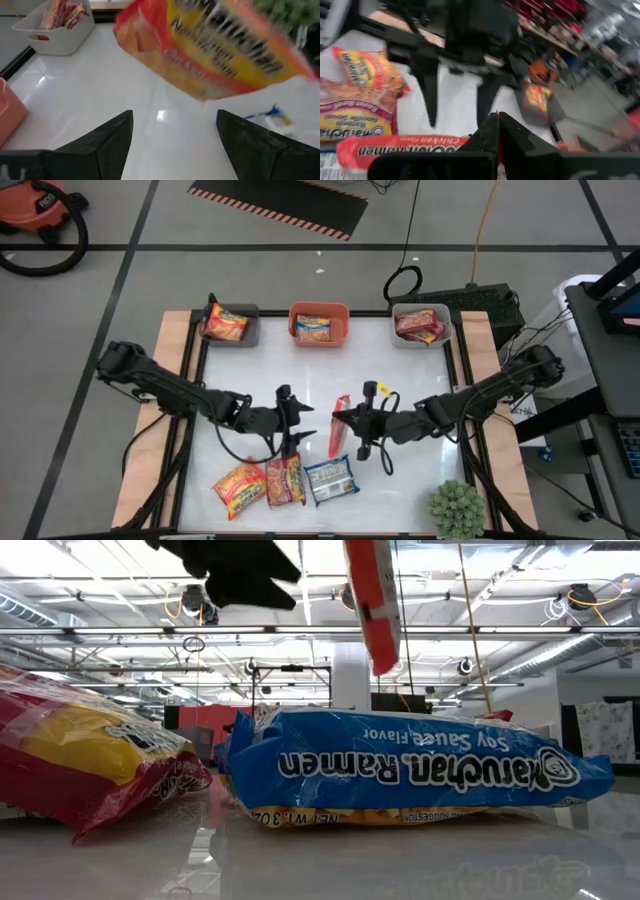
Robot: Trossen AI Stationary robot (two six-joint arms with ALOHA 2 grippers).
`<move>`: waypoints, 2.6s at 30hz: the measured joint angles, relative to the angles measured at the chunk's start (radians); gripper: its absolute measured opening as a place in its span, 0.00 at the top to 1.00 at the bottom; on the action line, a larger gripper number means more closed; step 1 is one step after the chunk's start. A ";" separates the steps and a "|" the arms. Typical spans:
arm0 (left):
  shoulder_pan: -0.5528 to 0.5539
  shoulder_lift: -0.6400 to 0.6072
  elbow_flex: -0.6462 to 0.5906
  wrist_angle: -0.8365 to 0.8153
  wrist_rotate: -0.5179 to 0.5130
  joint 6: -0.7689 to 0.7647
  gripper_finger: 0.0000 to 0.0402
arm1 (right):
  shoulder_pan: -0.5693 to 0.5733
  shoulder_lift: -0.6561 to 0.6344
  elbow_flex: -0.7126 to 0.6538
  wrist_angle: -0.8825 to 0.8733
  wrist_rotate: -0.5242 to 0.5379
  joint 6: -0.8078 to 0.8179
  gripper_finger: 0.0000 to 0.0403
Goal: Sort Maruchan noodles
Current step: Put the right orange noodle pack into the black bin
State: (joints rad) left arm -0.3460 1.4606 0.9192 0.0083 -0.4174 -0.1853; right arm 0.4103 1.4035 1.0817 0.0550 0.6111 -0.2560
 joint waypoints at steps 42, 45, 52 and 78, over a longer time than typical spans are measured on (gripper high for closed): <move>0.398 0.537 -0.001 1.076 1.089 -0.090 0.27 | -0.217 -0.173 0.001 0.040 -0.539 -0.176 1.00; 0.390 0.561 -0.001 1.186 1.124 -0.117 0.27 | -0.216 -0.173 0.001 0.040 -0.539 -0.176 1.00; 0.365 0.575 -0.001 1.287 1.128 -0.150 0.27 | -0.216 -0.173 0.001 0.046 -0.544 -0.153 1.00; 0.363 0.575 0.000 1.379 1.157 -0.174 0.27 | -0.186 -0.173 0.001 0.061 -0.614 -0.128 1.00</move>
State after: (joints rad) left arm 0.0169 2.0357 0.9188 1.3874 0.7396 -0.3595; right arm 0.2241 1.2304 1.0828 0.1158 -0.0032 -0.3844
